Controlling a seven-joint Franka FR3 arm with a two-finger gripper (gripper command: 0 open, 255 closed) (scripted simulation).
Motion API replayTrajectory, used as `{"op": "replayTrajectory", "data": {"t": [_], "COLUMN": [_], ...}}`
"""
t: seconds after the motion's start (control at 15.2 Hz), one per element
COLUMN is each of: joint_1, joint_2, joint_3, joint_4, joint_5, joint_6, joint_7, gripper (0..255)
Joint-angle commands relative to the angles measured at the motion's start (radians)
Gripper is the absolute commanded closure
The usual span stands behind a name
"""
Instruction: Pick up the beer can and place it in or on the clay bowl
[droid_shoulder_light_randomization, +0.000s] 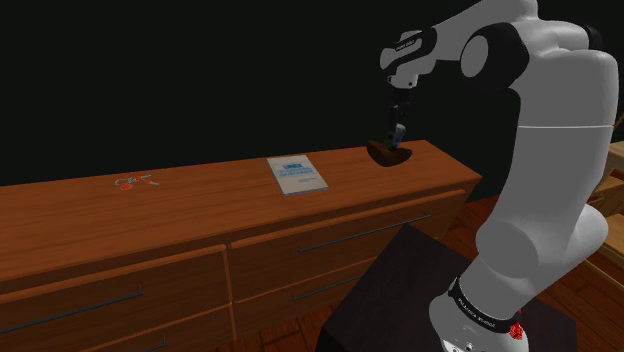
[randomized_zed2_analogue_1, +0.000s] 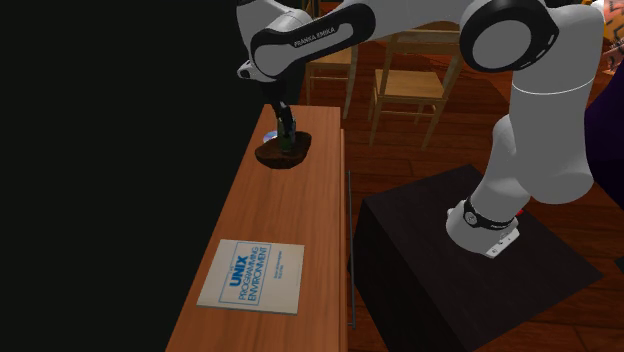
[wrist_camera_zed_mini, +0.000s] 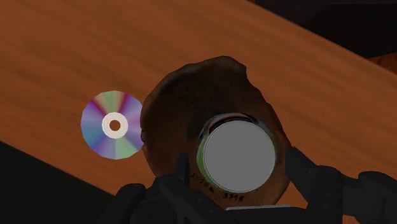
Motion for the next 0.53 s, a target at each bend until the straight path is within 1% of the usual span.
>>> {"op": "replayTrajectory", "data": {"t": [0.0, 0.26, 0.46], "joint_1": [0.000, 0.000, 0.001], "joint_2": [0.000, 0.000, -0.006], "joint_3": [0.000, 0.000, -0.001], "joint_4": [0.000, 0.000, 0.093], "joint_5": [0.000, 0.000, -0.002], "joint_6": [0.000, 0.000, -0.098], "joint_7": [0.000, 0.000, 0.001], "gripper": [0, 0, 0]}}
